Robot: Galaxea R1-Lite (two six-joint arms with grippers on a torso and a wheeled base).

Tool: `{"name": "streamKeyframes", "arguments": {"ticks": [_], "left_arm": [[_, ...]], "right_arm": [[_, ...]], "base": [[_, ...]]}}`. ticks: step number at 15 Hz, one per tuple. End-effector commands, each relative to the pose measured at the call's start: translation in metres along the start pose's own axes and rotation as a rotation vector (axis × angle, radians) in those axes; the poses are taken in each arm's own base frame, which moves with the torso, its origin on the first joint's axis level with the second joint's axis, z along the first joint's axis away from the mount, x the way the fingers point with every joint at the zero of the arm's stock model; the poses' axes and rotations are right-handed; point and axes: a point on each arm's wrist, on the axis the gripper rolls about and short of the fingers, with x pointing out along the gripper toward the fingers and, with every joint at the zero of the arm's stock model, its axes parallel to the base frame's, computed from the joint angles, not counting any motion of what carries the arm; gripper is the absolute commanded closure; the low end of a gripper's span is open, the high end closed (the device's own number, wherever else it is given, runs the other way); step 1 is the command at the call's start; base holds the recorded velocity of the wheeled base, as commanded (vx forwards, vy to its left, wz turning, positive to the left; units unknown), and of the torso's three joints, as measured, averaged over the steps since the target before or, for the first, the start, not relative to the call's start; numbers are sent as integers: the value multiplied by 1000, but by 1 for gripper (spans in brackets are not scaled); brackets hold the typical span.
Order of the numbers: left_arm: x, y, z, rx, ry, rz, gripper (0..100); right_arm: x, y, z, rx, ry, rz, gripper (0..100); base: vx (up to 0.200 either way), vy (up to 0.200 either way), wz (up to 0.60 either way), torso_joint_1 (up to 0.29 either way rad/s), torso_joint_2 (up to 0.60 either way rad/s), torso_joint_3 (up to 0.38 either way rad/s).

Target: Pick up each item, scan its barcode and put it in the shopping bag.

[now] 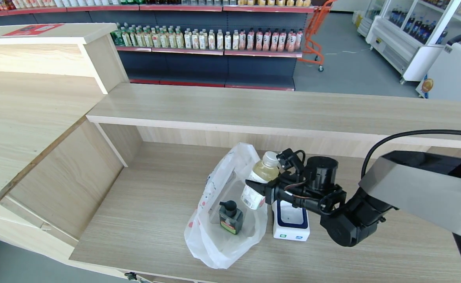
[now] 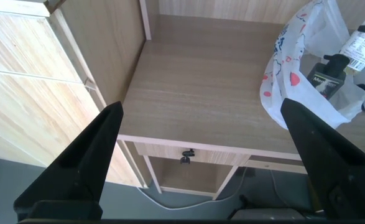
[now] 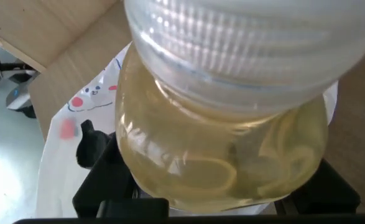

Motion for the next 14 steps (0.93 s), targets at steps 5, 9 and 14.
{"name": "streamKeyframes", "arguments": {"ticks": [5, 9, 14], "left_arm": [[0, 0, 0, 0, -1, -1, 0], [0, 0, 0, 0, -1, -1, 0], [0, 0, 0, 0, -1, 0, 0]], "right_arm": [[42, -20, -53, -197, 29, -3, 100], [56, -14, -48, -209, -11, 17, 100], [61, -12, -41, -187, -29, 30, 0]], "base": [[0, 0, 0, 0, 0, 0], [0, 0, 0, 0, 0, 0], [0, 0, 0, 0, 0, 0]]}}
